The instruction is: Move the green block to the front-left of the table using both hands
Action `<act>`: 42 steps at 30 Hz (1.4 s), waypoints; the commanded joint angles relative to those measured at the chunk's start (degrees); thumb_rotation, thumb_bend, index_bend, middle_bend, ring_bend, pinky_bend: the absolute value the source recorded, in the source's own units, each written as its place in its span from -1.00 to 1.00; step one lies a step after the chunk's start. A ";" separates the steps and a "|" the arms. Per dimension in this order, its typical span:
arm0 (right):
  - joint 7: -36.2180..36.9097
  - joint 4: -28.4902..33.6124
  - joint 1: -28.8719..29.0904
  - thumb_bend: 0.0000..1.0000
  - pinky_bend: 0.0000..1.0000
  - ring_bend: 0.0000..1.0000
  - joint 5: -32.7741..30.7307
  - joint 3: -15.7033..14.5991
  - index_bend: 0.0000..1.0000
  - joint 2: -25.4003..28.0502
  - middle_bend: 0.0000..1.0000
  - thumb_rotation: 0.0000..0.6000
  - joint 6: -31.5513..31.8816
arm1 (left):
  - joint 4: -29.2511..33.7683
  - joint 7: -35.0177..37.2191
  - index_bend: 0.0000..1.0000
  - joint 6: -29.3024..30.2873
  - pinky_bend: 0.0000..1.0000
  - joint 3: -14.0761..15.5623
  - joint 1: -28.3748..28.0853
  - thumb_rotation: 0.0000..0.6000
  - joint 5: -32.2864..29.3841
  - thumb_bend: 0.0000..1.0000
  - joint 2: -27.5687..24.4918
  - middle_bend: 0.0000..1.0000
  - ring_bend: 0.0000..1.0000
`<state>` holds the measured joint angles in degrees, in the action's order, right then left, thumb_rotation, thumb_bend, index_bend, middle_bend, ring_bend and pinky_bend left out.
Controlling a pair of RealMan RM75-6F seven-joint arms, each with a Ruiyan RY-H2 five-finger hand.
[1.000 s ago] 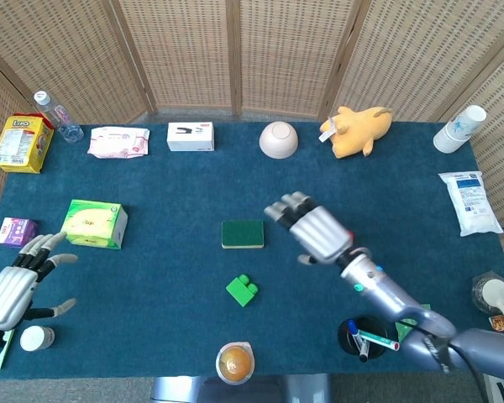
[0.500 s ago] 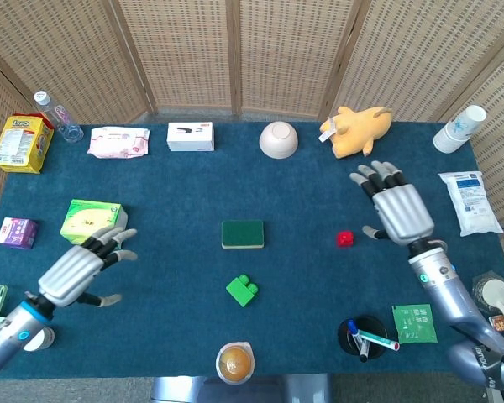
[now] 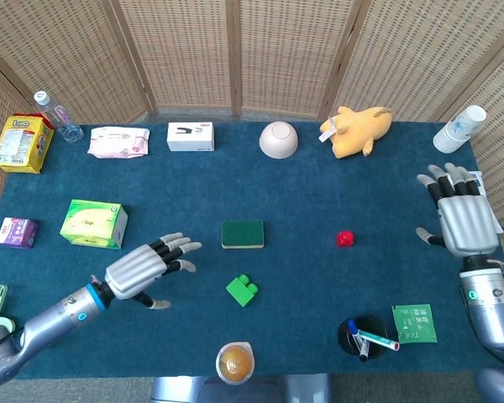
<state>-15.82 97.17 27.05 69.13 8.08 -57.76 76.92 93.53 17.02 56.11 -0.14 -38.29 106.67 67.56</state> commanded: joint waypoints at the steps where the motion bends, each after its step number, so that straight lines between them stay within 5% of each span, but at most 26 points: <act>1: -0.76 0.91 -1.72 -0.81 -0.70 -0.85 -0.08 -0.03 -0.60 0.67 -0.68 1.00 2.04 | -0.62 0.27 -0.48 -1.28 -1.00 -0.01 -1.70 0.82 0.30 -0.54 1.57 -0.93 -1.00; 11: -3.72 1.96 -7.69 -0.81 -0.70 -0.85 1.59 -1.05 -0.60 1.24 -0.68 1.00 9.60 | -4.60 4.74 -0.45 -7.00 -1.00 -0.08 -9.35 0.82 0.11 -0.54 10.27 -0.94 -1.00; 26: 1.22 0.56 -12.86 -0.81 -0.70 -0.85 2.50 -0.55 -0.65 1.99 -0.69 1.00 12.16 | -15.87 9.39 -0.41 -14.87 -1.00 0.07 -19.23 0.82 -3.14 -0.54 24.02 -0.92 -1.00; 33: 2.55 0.72 -14.10 -0.81 -0.70 -0.85 3.02 0.11 -0.67 2.36 -0.69 1.00 12.05 | -18.17 10.57 -0.36 -13.20 -0.97 1.93 -19.31 0.83 -4.95 -0.54 24.69 -0.82 -1.00; 42: 2.85 1.90 -14.83 -0.81 -0.70 -0.85 3.38 1.02 -0.69 2.47 -0.69 1.00 11.59 | -17.55 11.02 -0.24 -10.04 -0.66 5.14 -18.20 0.82 -5.23 -0.54 22.34 -0.67 -0.88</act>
<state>-12.96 99.07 12.24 72.50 9.09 -55.28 88.52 75.85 28.00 45.93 4.85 -56.60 101.50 90.03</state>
